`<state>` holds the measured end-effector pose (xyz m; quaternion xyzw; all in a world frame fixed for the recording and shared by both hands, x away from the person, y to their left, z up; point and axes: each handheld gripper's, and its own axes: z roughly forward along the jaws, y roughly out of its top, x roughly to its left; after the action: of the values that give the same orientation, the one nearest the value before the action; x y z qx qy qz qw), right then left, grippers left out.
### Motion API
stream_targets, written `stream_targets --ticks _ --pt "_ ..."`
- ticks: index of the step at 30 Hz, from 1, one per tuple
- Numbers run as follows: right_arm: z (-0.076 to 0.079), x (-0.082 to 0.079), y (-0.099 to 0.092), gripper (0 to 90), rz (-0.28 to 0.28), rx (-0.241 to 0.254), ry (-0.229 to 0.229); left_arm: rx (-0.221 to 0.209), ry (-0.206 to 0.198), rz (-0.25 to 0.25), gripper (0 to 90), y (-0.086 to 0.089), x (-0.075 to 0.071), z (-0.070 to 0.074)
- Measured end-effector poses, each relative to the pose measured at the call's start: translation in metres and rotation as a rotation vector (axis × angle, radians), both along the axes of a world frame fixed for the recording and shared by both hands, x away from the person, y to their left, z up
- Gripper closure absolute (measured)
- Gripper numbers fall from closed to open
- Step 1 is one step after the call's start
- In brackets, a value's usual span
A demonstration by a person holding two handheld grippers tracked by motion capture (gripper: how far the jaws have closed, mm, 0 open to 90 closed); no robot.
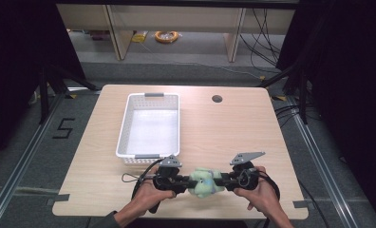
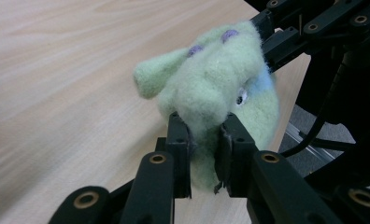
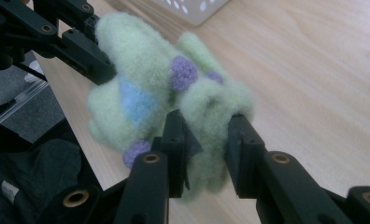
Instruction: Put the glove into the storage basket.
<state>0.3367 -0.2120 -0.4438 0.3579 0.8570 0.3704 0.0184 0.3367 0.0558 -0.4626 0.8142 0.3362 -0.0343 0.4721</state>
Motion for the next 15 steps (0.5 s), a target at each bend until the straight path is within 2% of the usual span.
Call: stream_targets --ticks 2,3,4,7,8,9,10,11,12,13,14,15 --pt "0.006 0.002 0.003 72.0 -0.001 0.005 -0.001 -0.004 -0.007 0.009 76.1 0.003 0.001 0.005" --pt "0.009 0.002 0.006 72.0 -0.014 0.014 0.017 0.004 -0.011 0.009 76.1 0.006 0.002 0.009" --pt "0.011 0.006 0.007 72.0 0.004 0.005 -0.010 0.002 -0.015 0.013 76.0 0.007 0.004 0.011" --pt "0.018 0.014 0.013 72.0 0.016 0.007 -0.015 0.010 -0.020 0.017 75.9 0.014 0.009 0.019" --pt "0.021 0.016 0.015 72.0 0.010 0.015 0.000 0.011 -0.019 0.028 75.9 0.017 0.010 0.022" --pt "0.025 0.020 0.017 72.0 0.014 0.009 -0.007 0.013 -0.019 0.027 75.9 0.019 0.013 0.025" --pt "0.029 0.022 0.021 72.0 0.009 0.020 0.014 0.016 -0.022 0.037 75.9 0.022 0.014 0.028" --pt "0.032 0.026 0.022 72.0 0.022 0.010 -0.007 0.015 -0.024 0.036 75.9 0.024 0.016 0.031" --pt "0.035 0.028 0.026 72.0 0.020 0.008 0.000 0.024 -0.033 0.038 75.9 0.027 0.017 0.035" --pt "0.038 0.032 0.028 72.0 0.036 -0.005 -0.018 0.027 -0.036 0.043 75.9 0.029 0.020 0.038" --pt "0.042 0.033 0.033 72.0 0.025 0.003 -0.004 0.028 -0.041 0.052 75.9 0.031 0.022 0.040" --pt "0.045 0.037 0.035 72.0 0.039 -0.001 -0.025 0.029 -0.035 0.051 75.9 0.034 0.024 0.042"
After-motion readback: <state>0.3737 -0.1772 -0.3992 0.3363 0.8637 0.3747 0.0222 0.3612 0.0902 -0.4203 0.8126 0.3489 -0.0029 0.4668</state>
